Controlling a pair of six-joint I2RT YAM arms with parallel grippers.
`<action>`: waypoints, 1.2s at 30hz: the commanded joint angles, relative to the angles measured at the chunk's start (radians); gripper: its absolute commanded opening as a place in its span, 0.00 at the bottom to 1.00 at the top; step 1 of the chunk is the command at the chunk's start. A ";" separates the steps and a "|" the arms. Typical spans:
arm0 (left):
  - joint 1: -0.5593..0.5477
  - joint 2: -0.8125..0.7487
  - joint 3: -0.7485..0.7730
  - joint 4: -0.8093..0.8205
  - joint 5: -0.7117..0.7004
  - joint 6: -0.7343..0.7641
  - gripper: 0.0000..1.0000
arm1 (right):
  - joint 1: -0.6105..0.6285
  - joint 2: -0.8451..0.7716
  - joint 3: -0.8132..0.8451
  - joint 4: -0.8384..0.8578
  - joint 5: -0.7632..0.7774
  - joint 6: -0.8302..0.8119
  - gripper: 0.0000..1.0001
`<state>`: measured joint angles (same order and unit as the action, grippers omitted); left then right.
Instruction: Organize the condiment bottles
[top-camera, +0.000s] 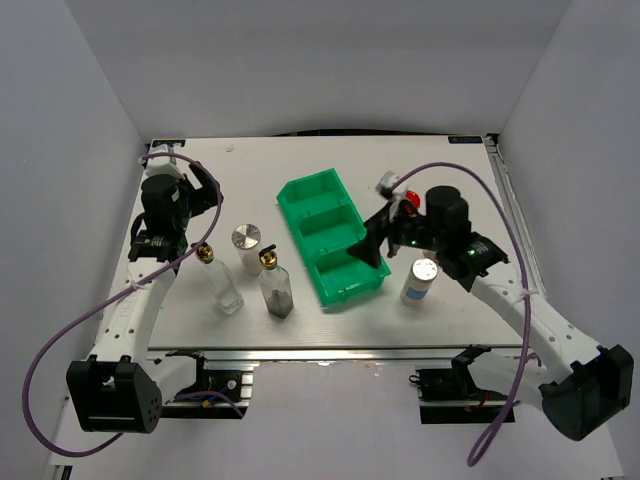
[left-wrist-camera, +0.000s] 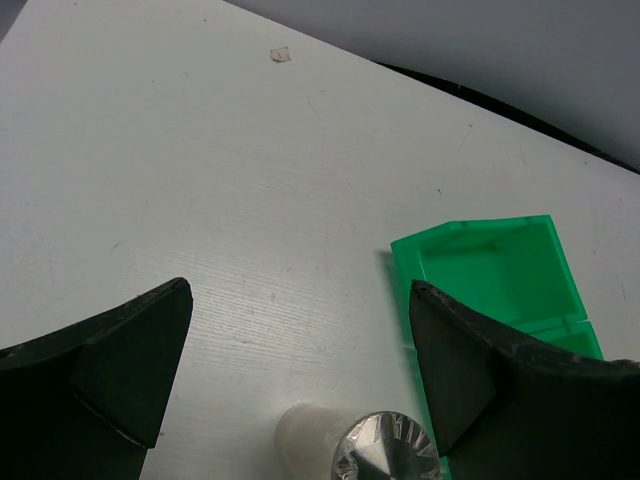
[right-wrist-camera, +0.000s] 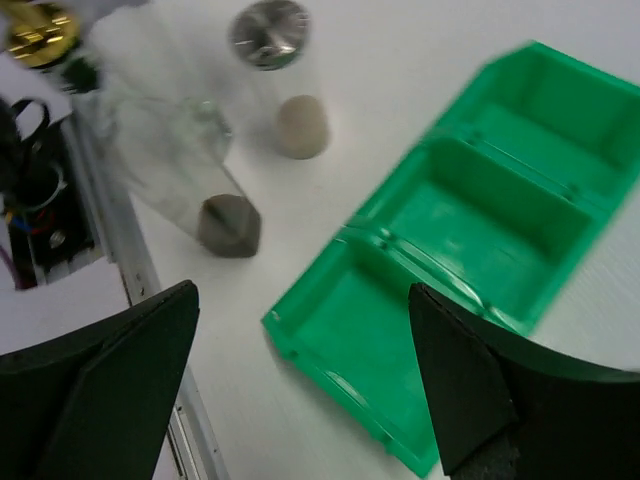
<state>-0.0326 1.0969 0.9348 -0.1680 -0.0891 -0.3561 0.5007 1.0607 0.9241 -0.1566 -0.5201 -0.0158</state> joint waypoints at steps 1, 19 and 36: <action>0.002 -0.037 -0.017 0.021 -0.012 -0.014 0.98 | 0.178 0.028 0.071 0.006 0.020 -0.164 0.89; 0.002 -0.061 -0.050 0.013 -0.066 -0.017 0.98 | 0.547 0.272 0.193 0.247 0.164 -0.220 0.89; 0.003 -0.091 -0.067 0.012 -0.081 -0.012 0.98 | 0.591 0.470 0.297 0.423 0.210 -0.110 0.80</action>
<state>-0.0326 1.0386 0.8742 -0.1574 -0.1528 -0.3668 1.0805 1.5219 1.1709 0.1944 -0.3515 -0.1474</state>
